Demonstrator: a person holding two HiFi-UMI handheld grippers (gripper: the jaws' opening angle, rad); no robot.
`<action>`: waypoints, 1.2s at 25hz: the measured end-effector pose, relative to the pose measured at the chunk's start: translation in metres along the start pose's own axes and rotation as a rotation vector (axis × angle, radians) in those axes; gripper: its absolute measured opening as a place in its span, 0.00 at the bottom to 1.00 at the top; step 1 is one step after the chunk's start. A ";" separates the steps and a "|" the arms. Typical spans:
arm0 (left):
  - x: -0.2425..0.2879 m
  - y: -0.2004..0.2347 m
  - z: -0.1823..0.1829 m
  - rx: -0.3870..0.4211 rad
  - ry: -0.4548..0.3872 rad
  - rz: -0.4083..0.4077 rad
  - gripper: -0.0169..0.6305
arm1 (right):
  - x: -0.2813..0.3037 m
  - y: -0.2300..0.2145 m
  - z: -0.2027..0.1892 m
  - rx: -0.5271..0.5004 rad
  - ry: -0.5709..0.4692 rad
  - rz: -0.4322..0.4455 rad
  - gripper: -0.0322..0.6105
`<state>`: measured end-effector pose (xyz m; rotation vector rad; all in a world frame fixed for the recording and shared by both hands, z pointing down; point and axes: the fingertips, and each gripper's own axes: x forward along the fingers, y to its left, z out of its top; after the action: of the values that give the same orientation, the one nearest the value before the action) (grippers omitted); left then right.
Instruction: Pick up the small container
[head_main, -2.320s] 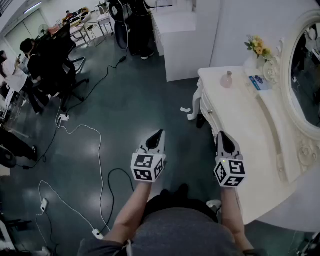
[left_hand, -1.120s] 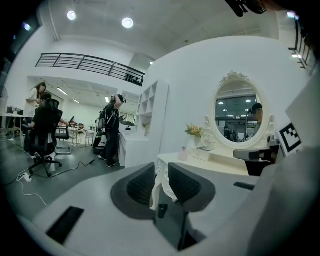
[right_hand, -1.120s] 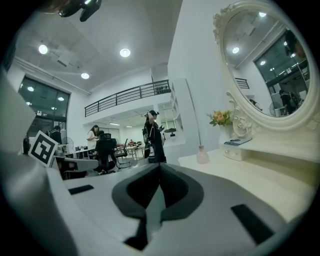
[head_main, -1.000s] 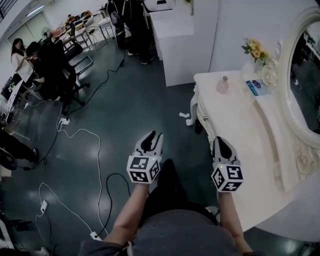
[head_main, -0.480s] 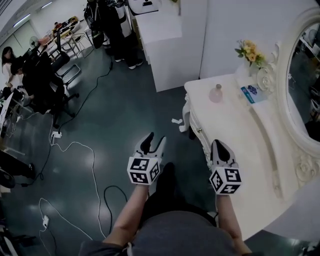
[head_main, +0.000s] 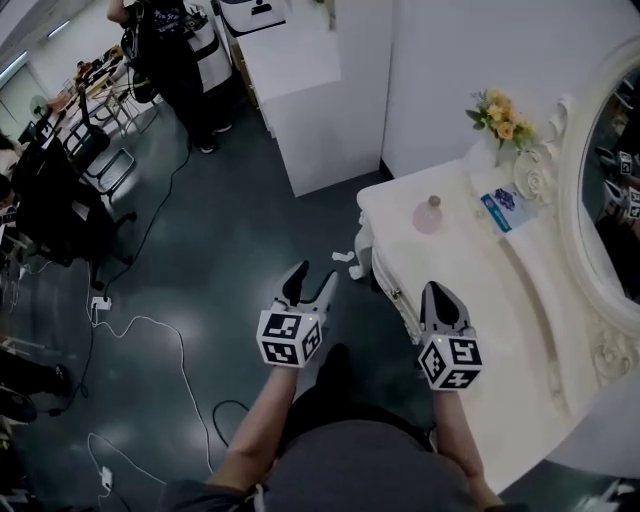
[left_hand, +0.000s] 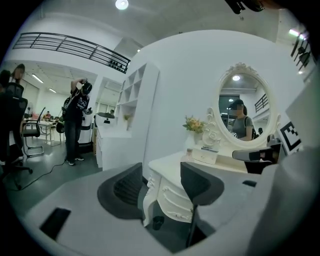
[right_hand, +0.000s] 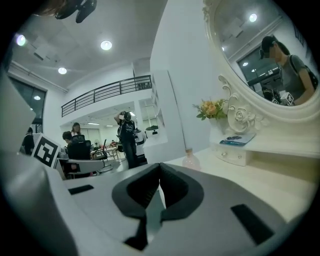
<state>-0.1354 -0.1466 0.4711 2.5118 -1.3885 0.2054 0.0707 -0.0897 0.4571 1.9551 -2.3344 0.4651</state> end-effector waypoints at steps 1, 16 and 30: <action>0.008 0.004 0.003 0.005 0.005 -0.010 0.38 | 0.007 -0.001 0.002 0.005 0.002 -0.013 0.06; 0.119 0.022 0.017 0.070 0.103 -0.251 0.38 | 0.050 -0.037 0.007 0.073 0.004 -0.279 0.06; 0.173 -0.026 0.023 0.139 0.135 -0.436 0.38 | 0.028 -0.078 0.016 0.120 -0.036 -0.478 0.06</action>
<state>-0.0219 -0.2802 0.4879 2.7782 -0.7733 0.3843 0.1431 -0.1321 0.4634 2.4874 -1.7934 0.5381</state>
